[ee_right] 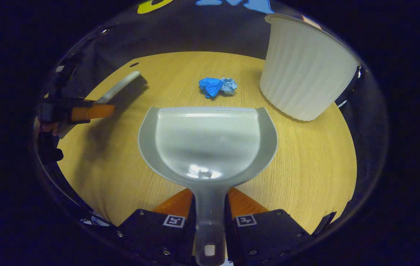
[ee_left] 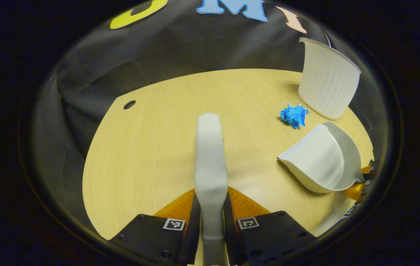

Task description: Pick up the small broom and dustpan from the desktop, sweep the trash into the dustpan with the broom, and then empty the trash into the garbage bin.

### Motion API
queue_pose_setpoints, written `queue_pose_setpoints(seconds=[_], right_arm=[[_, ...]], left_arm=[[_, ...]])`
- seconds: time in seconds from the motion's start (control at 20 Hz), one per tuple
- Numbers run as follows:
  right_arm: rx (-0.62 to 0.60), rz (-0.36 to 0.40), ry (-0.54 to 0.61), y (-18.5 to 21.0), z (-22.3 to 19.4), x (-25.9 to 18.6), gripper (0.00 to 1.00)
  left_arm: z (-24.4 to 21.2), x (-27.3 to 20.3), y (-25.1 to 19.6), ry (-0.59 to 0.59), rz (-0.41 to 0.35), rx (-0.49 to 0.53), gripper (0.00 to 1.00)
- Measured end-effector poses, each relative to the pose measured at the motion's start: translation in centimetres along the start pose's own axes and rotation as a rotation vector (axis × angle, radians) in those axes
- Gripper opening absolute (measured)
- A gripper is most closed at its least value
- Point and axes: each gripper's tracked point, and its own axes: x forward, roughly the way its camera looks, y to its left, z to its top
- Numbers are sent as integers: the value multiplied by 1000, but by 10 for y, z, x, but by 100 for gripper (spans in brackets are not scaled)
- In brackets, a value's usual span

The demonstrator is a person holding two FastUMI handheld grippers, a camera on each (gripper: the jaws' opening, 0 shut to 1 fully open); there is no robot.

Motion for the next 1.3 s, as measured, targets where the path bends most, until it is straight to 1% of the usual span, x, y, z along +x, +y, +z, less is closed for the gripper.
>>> queue_pose_setpoints(seconds=[0.05,0.1,0.15,0.2,0.35,0.4,0.6,0.65,0.75,0.8,0.9,0.95,1.0,1.05,1.2,1.25,1.3], right_arm=[[-4,4,2,-3,1,0,35],[-8,11,4,-6,3,0,35],[-12,18,5,-9,4,2,35],[-18,25,8,-12,4,2,35],[-34,40,15,-22,6,1,35],[-39,43,17,-25,7,0,35],[-56,79,34,-33,6,2,35],[-53,93,38,-33,6,1,35],[-48,108,45,-36,8,-1,35],[-49,109,46,-38,9,0,35],[-52,107,45,-39,12,1,35],[-52,105,46,-39,12,4,35],[-50,101,46,-39,13,3,35],[-45,95,46,-39,13,2,35],[-47,87,43,-39,14,3,35],[-48,86,42,-38,13,2,35],[-49,87,40,-38,14,1,35]], left_arm=[[6,3,-4,0,-13,9,38],[13,5,-8,-3,-25,16,35],[20,8,-12,-4,-38,25,37],[26,11,-17,-7,-50,37,35],[44,24,-38,-3,-99,65,35],[51,30,-45,-3,-109,76,37],[74,47,-66,-3,-159,142,37],[80,51,-71,2,-170,158,39],[90,62,-79,6,-183,190,37],[94,68,-83,6,-187,212,35],[101,76,-92,9,-208,253,35],[104,80,-97,13,-220,272,40],[107,84,-103,17,-227,292,35],[109,87,-107,22,-234,310,40],[111,94,-127,29,-273,350,40],[111,94,-133,30,-286,361,35],[115,92,-138,33,-303,371,40]])
